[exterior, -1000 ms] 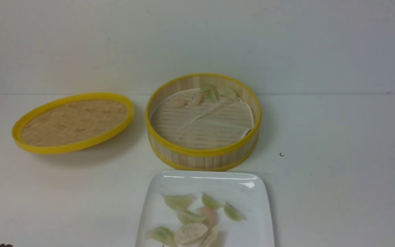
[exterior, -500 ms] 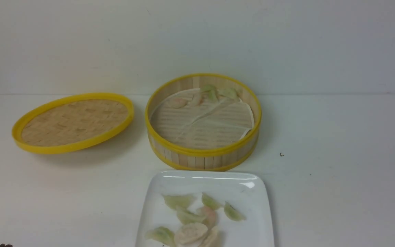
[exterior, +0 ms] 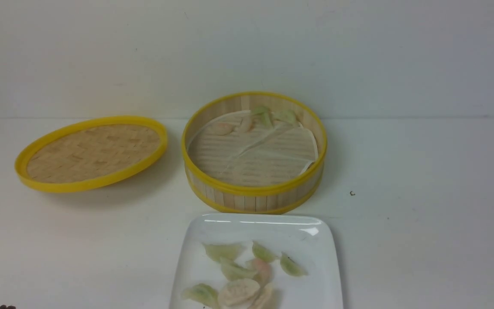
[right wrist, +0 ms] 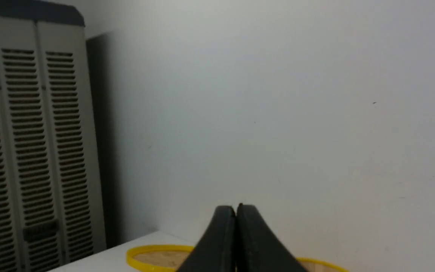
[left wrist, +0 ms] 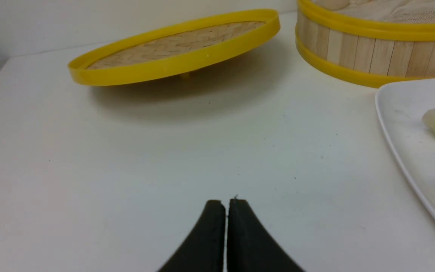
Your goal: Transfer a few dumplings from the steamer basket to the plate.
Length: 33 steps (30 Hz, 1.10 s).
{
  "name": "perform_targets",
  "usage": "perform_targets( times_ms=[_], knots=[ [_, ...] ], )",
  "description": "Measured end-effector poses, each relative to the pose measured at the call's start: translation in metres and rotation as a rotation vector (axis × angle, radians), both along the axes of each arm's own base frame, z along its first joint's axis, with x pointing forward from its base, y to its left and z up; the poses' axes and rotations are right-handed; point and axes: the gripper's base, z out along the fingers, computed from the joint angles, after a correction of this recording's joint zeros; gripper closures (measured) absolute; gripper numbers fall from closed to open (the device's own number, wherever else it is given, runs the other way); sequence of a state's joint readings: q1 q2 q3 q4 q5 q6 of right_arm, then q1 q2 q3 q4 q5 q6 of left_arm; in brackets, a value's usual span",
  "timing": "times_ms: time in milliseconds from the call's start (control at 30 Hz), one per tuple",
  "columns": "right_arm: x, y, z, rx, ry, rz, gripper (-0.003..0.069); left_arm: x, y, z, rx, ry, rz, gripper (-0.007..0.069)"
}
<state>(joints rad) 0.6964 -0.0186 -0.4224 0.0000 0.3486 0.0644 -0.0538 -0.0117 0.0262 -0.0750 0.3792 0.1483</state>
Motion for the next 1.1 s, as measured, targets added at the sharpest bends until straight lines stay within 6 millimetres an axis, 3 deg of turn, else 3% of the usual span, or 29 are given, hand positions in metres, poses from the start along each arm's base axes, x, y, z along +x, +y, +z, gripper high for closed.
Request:
perform_targets(
  times_ms=[200,333,400,600,800,1100],
  knots=[
    [0.010,0.009,-0.025,-0.093,0.032,-0.023,0.0672,0.000,0.000,0.000,0.000,0.000,0.000,0.0631],
    [0.023,0.012,-0.054,-0.158,0.104,-0.168,0.0672,0.000,0.000,0.000,0.000,0.000,0.000,0.0631],
    [0.032,0.010,-0.080,-0.197,0.187,-0.310,0.0672,0.000,0.000,0.000,0.000,0.000,0.000,0.0631],
    [0.045,0.002,-0.142,-0.265,0.396,-0.525,0.0672,0.000,0.000,0.000,0.000,0.000,0.000,0.0631],
    [0.046,-0.003,-0.145,-0.251,0.425,-0.625,0.0672,0.000,0.000,0.000,0.000,0.000,0.000,0.0631],
    [0.046,-0.004,-0.145,-0.262,0.421,-0.632,0.0672,0.000,0.000,0.000,0.000,0.000,0.000,0.0631]
  ],
)
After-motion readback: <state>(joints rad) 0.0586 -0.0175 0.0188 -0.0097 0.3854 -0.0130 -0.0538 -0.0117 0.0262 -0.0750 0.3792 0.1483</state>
